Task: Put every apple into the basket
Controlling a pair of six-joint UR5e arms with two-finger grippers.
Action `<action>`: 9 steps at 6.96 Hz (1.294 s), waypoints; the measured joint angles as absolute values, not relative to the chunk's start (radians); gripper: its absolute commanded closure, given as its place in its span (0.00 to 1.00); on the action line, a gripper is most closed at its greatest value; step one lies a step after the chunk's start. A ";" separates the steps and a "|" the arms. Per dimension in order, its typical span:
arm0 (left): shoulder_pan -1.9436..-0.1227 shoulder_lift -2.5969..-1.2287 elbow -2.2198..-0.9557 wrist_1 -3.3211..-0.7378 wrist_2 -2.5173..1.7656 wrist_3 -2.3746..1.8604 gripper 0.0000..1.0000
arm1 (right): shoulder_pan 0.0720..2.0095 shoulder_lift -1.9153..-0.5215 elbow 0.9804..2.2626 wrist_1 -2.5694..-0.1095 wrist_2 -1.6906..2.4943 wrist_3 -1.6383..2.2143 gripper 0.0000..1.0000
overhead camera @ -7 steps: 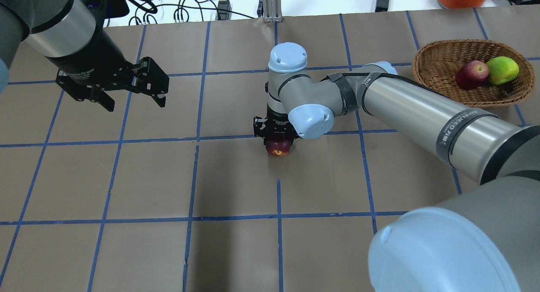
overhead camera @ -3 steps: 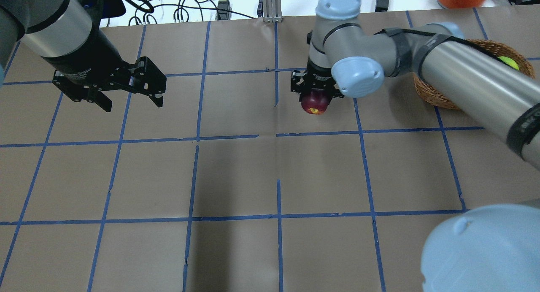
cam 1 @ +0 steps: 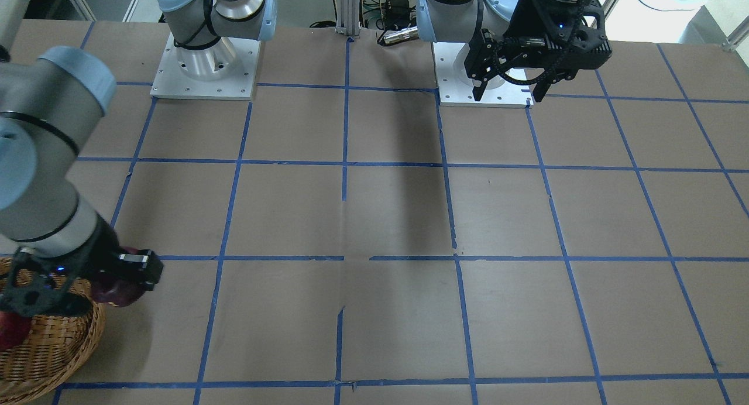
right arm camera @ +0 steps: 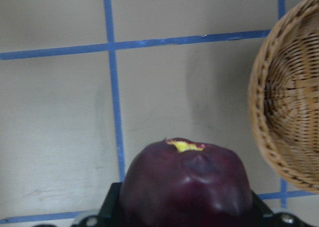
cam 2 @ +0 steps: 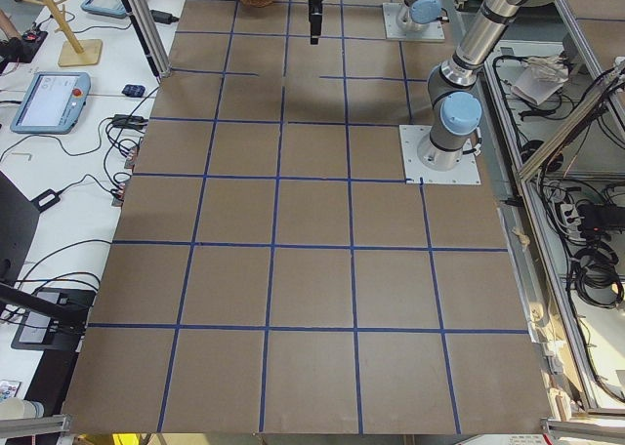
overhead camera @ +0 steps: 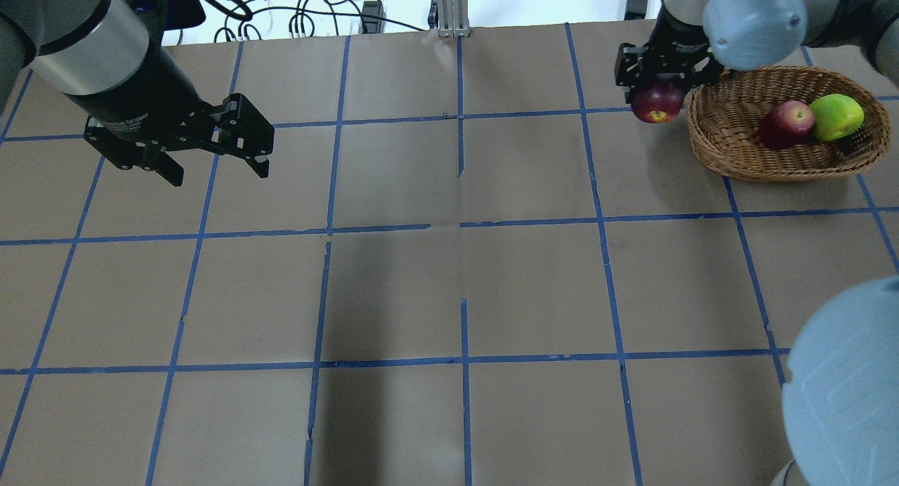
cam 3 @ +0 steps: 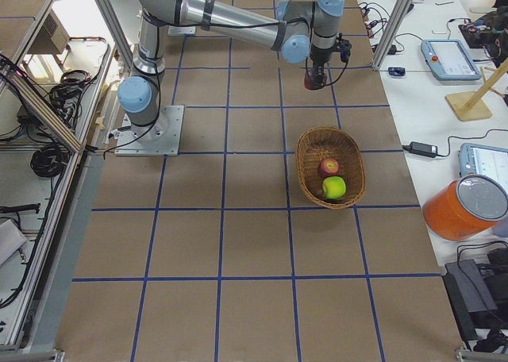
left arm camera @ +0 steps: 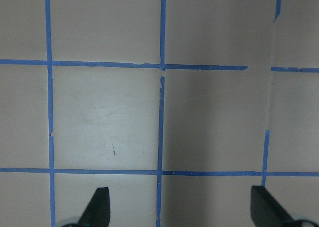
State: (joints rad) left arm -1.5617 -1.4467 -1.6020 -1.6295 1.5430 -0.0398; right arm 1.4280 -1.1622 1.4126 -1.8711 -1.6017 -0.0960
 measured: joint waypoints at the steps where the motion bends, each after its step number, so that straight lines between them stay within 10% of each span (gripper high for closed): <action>1: -1.561 -1.449 -1.601 -1.627 1.543 -0.043 0.00 | 1.358 -1.140 1.400 -1.881 -1.613 -0.207 1.00; 4: -1.560 -1.452 -1.600 -1.626 1.542 -0.044 0.00 | 1.239 -1.019 1.398 -2.021 -1.622 -0.380 0.88; 6: -1.559 -1.456 -1.602 -1.627 1.546 -0.041 0.00 | 1.225 -0.971 1.407 -2.074 -1.622 -0.393 0.00; 9: -1.557 -1.444 -1.603 -1.635 1.550 -0.041 0.00 | 1.221 -0.968 1.410 -2.057 -1.637 -0.391 0.00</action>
State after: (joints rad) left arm -1.5566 -1.4442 -1.6029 -1.6349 1.5504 -0.0407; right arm 1.2213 -0.9679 1.4103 -2.0572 -1.6370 -0.3913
